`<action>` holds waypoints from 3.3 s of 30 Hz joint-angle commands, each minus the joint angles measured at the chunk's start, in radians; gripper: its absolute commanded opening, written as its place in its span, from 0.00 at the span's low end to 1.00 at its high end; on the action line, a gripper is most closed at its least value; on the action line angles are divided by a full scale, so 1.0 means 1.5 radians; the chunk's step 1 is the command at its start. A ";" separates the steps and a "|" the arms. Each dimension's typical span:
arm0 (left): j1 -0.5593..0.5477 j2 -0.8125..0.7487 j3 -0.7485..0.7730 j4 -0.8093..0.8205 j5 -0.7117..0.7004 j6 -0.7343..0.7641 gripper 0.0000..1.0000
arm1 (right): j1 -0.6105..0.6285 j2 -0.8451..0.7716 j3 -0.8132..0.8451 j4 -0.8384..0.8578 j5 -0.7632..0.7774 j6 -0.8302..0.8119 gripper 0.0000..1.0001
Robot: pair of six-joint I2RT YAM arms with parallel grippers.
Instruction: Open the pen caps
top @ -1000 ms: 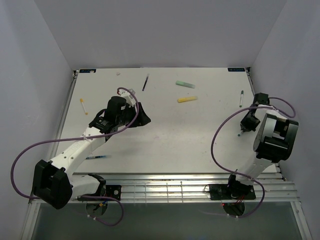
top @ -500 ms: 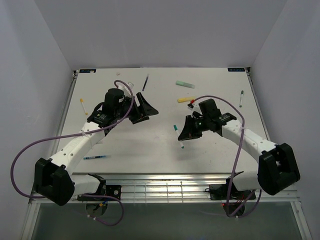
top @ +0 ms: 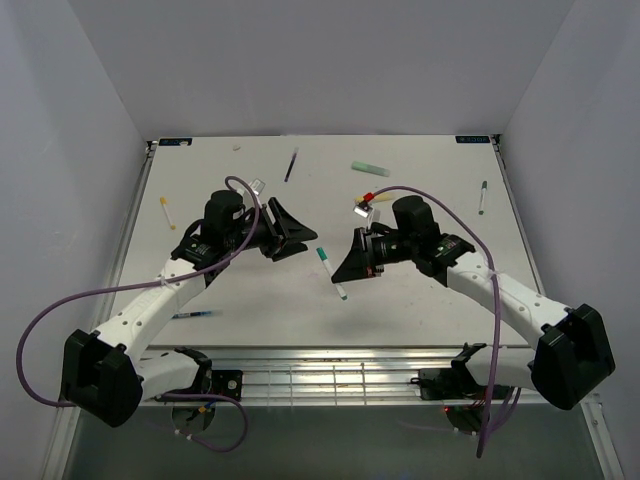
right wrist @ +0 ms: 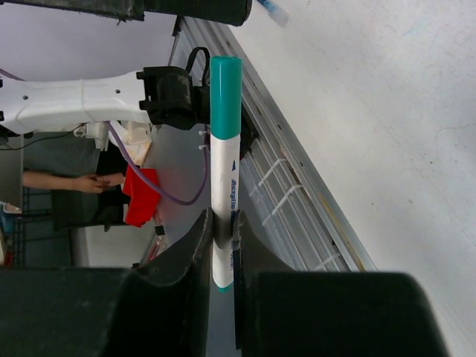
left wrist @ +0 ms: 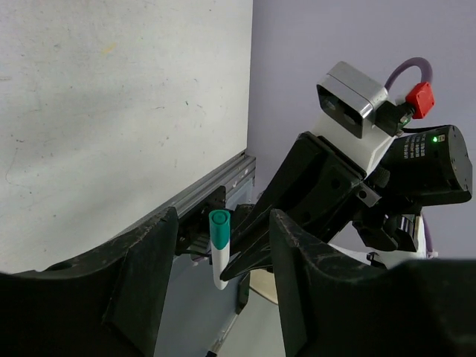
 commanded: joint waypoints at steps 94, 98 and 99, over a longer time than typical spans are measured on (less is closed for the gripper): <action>0.047 0.163 0.158 -0.215 -0.115 0.062 0.00 | 0.115 0.097 0.105 -0.179 0.014 -0.081 0.08; 0.072 0.223 0.199 -0.190 -0.076 0.078 0.00 | 0.120 0.118 0.162 -0.297 0.300 -0.166 0.08; 0.072 0.240 0.204 -0.173 -0.063 0.088 0.00 | 0.103 0.124 0.158 -0.295 0.309 -0.165 0.08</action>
